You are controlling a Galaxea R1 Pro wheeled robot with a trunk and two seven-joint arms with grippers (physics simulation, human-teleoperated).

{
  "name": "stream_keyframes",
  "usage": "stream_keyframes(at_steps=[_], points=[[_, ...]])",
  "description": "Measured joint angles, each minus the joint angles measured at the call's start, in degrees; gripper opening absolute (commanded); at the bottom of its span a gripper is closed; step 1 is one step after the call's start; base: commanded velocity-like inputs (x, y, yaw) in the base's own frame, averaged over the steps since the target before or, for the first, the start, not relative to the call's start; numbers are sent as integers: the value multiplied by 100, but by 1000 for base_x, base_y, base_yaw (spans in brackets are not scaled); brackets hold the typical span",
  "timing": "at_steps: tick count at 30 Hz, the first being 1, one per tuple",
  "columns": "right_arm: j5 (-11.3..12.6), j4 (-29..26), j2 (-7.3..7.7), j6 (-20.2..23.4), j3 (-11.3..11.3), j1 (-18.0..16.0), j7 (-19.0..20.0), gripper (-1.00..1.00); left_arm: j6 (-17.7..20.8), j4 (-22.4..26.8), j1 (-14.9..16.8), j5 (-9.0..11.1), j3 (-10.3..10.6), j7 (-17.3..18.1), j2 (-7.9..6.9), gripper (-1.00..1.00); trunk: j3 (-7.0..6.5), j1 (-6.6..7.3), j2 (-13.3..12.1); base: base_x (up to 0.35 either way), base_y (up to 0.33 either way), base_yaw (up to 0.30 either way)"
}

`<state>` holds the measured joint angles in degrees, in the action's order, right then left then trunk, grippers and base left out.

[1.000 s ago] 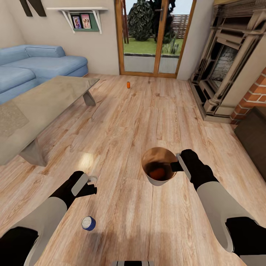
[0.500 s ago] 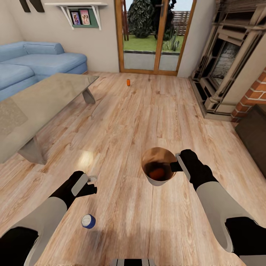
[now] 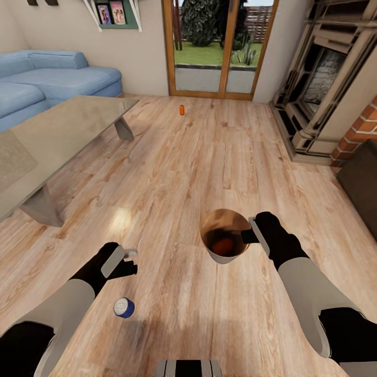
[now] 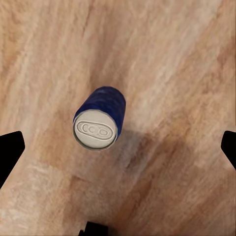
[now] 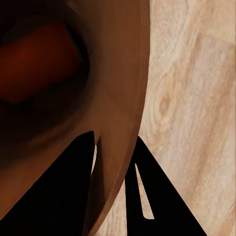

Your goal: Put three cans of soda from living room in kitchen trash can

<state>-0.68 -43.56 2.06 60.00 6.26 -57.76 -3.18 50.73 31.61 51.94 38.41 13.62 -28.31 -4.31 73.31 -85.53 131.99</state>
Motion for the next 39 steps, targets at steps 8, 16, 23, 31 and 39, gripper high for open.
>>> stream_keyframes(at_steps=[8, 16, 23, 31, 39], points=[[-3, -1, -1, 0, 0, 3, 0, -100, -16, -8, -2, 2, -7, -5, -10, 100, 54, -22, 42, 0, 0, 0], [-2, -2, 10, 0, 2, 4, 1, -100, -159, -14, -15, 3, -20, 0, -125, 100, 58, -22, 42, 0, 0, 0], [-3, -1, 19, 0, 5, 3, 1, -100, -238, -45, -18, 7, -18, 8, -237, 100, 74, -22, 42, 0, 0, 0], [-6, -1, 17, 0, 7, 4, 0, -100, -393, -295, -17, 1, -8, 11, -250, 100, 98, -22, 42, 0, 0, 0], [-13, -1, 10, 0, 1, 4, -1, -100, -438, -337, -17, -2, 0, 9, -246, 100, 143, -22, 42, 0, 0, 0]])
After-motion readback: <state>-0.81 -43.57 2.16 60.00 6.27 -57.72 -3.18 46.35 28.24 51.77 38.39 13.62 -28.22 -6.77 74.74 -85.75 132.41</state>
